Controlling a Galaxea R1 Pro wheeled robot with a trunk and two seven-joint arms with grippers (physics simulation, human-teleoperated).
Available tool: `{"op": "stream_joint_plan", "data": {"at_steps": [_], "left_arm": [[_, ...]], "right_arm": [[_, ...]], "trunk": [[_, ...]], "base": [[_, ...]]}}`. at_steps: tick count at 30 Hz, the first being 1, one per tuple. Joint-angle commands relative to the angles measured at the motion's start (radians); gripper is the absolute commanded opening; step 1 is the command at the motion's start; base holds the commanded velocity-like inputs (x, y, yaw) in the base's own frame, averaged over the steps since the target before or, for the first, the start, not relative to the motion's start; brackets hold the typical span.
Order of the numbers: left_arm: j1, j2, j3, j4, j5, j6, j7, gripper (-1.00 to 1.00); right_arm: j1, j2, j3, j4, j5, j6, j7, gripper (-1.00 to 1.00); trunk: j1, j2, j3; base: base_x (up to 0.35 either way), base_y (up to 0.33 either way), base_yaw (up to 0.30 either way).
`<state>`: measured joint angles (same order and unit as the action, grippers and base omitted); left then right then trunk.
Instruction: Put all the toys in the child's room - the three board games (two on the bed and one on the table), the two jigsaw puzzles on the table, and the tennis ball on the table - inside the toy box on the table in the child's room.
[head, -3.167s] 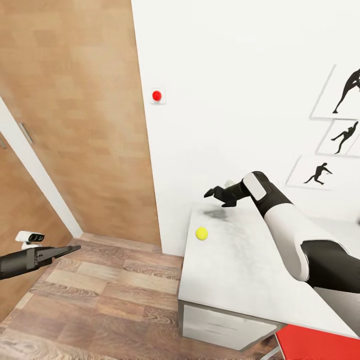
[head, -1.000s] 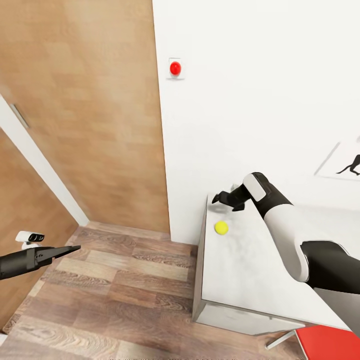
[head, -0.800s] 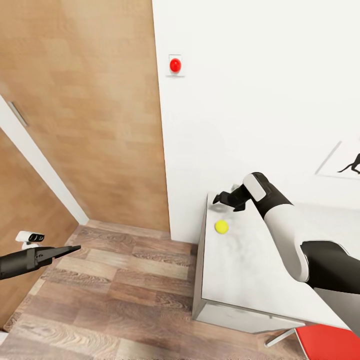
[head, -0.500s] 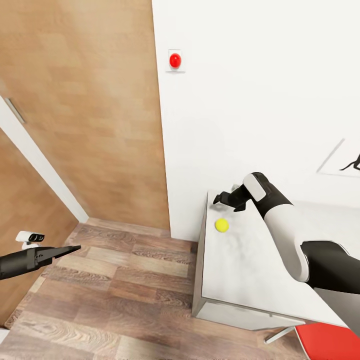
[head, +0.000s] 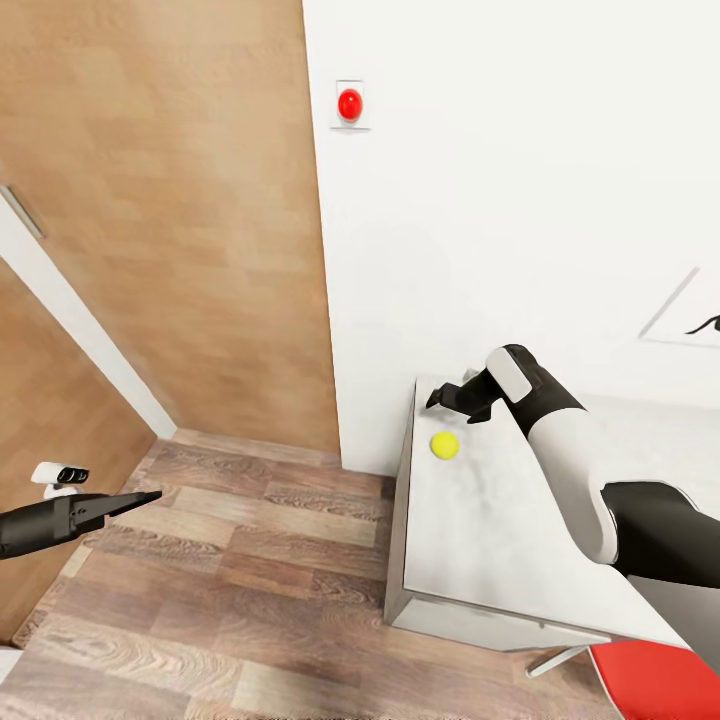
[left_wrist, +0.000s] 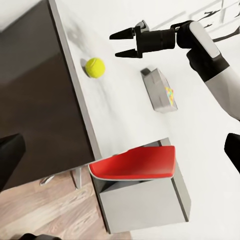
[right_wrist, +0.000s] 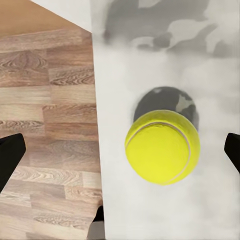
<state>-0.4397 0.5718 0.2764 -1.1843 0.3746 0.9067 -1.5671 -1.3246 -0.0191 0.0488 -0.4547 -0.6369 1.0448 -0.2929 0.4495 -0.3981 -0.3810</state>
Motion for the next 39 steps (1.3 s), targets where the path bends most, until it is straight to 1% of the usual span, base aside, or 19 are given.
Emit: {"op": "stream_joint_plan", "data": {"at_steps": [1, 18, 27, 39], "left_arm": [[-0.001, 0.000, 0.000, 0.000, 0.000, 0.011, -0.004, 1.00], [-0.001, 0.000, 0.000, 0.000, 0.000, 0.011, -0.004, 1.00], [-0.001, 0.000, 0.000, 0.000, 0.000, 0.011, -0.004, 1.00], [-0.001, 0.000, 0.000, 0.000, 0.000, 0.011, -0.004, 1.00]], "right_arm": [[-0.001, -0.001, 0.005, -0.001, -0.010, 0.002, -0.008, 1.00], [0.000, -0.002, 0.009, -0.001, -0.010, 0.002, -0.010, 1.00], [0.001, -0.002, 0.008, -0.001, -0.012, 0.002, -0.053, 1.00], [0.001, -0.002, 0.008, -0.001, -0.012, 0.002, -0.063, 1.00]], "trunk": [[0.000, -0.002, -0.003], [0.000, -0.002, -0.031], [0.000, -0.002, -0.045], [0.000, -0.002, -0.065]], "base": [[0.000, 0.000, 0.000], [0.000, 0.000, 0.000], [0.000, 0.000, 0.000], [0.000, 0.000, 0.000]]}}
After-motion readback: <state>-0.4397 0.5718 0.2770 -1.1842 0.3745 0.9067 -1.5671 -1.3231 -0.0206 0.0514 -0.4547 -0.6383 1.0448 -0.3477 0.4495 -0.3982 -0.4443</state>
